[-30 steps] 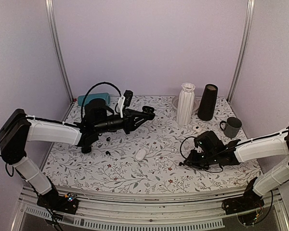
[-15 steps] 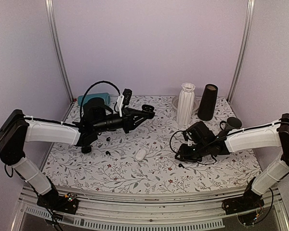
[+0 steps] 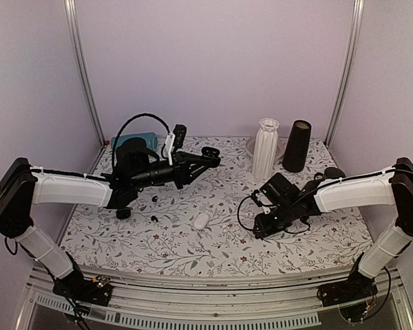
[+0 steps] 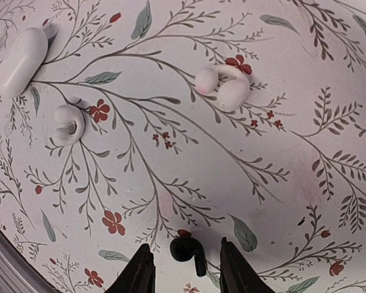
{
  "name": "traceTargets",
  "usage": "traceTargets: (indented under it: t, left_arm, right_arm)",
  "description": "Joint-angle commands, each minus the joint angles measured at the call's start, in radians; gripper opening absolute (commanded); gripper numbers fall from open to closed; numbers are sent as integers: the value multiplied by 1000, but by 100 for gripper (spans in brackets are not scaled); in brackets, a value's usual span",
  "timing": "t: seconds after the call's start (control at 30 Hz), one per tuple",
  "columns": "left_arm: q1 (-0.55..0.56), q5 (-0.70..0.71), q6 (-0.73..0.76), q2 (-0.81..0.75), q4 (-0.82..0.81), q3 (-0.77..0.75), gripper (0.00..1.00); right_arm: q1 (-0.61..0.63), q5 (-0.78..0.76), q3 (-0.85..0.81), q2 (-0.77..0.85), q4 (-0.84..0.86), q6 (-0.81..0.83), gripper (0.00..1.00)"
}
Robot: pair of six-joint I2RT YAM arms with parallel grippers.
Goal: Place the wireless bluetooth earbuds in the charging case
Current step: Pick up the right earbud from the center of the board.
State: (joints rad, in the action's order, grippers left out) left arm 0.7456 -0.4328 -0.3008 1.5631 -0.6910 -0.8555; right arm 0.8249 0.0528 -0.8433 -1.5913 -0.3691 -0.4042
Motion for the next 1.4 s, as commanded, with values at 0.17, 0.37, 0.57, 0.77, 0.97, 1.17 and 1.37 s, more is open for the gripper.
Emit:
traceTargets:
  t: [0.17, 0.37, 0.57, 0.77, 0.97, 1.17, 1.37]
  left_arm:
    - [-14, -9, 10, -18, -1, -13, 0]
    - [-14, -9, 11, -19, 5, -16, 0]
    - [-14, -9, 14, -21, 12, -21, 0]
    - [-15, -9, 19, -23, 22, -27, 0]
    - [-16, -13, 15, -14, 23, -37, 0]
    - [-15, -12, 16, -12, 27, -40, 0]
    - [-16, -15, 12, -9, 25, -43, 0]
  right_arm:
    - [50, -80, -82, -57, -57, 172, 37]
    - [50, -119, -99, -78, -86, 216, 37]
    - [50, -97, -105, -107, -85, 251, 35]
    - [51, -96, -109, -112, -97, 264, 33]
    - [51, -71, -111, -121, -94, 280, 32]
    - [51, -76, -113, -125, -111, 291, 32]
    - [51, -76, -114, -138, -113, 295, 30]
